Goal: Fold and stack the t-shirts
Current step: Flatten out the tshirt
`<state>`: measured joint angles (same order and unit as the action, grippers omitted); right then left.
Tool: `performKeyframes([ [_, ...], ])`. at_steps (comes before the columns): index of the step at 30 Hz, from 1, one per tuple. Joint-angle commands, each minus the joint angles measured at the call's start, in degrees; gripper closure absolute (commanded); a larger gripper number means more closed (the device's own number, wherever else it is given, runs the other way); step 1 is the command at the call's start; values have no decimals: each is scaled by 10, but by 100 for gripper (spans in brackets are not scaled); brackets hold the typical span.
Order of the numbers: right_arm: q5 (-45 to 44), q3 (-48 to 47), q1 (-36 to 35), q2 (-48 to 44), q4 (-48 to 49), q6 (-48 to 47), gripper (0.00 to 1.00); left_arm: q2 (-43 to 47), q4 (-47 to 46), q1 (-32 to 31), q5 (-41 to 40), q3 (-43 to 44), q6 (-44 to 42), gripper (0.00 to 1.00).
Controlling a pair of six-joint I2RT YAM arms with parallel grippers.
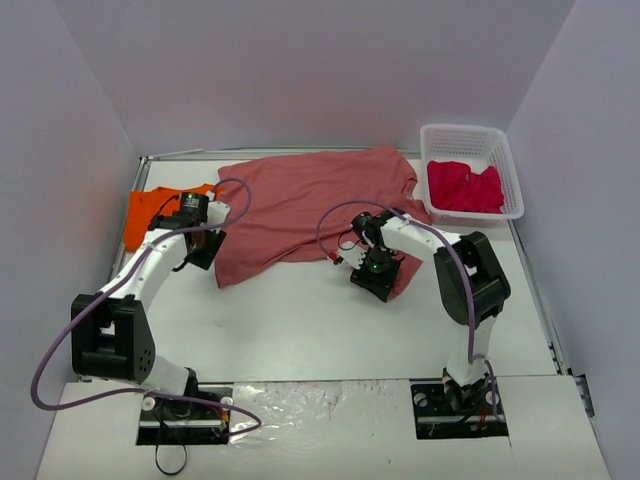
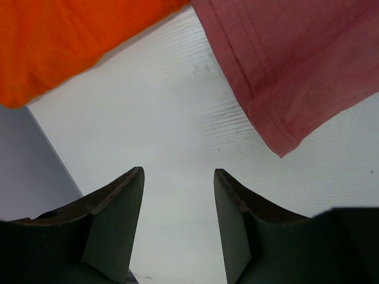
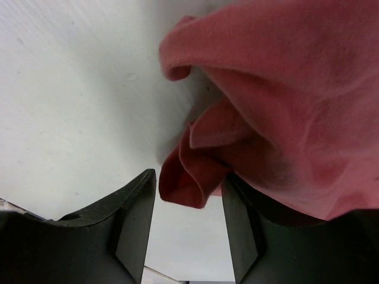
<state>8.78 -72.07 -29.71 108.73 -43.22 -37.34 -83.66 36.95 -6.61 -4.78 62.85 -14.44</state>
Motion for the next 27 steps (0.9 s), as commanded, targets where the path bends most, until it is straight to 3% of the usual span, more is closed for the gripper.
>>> performKeyframes([
  [1,8,-5,-7,13,-13,6,55,19,-6,5,-8,1,5,50],
  [4,-12,8,-10,18,6,17,59,21,-8,5,-8,-2,5,51],
  [6,-30,15,-10,23,15,19,70,20,-9,4,-8,-3,5,50],
  [7,-33,22,-10,24,17,19,79,20,-9,5,-8,-3,5,50],
  [8,-41,25,-10,24,20,20,94,20,-9,4,-8,-3,5,51],
  [9,-44,28,-10,25,21,20,100,20,-9,5,-8,-4,5,50],
  [27,-48,38,-10,-167,-103,-6,100,24,-9,4,-5,-2,4,50],
])
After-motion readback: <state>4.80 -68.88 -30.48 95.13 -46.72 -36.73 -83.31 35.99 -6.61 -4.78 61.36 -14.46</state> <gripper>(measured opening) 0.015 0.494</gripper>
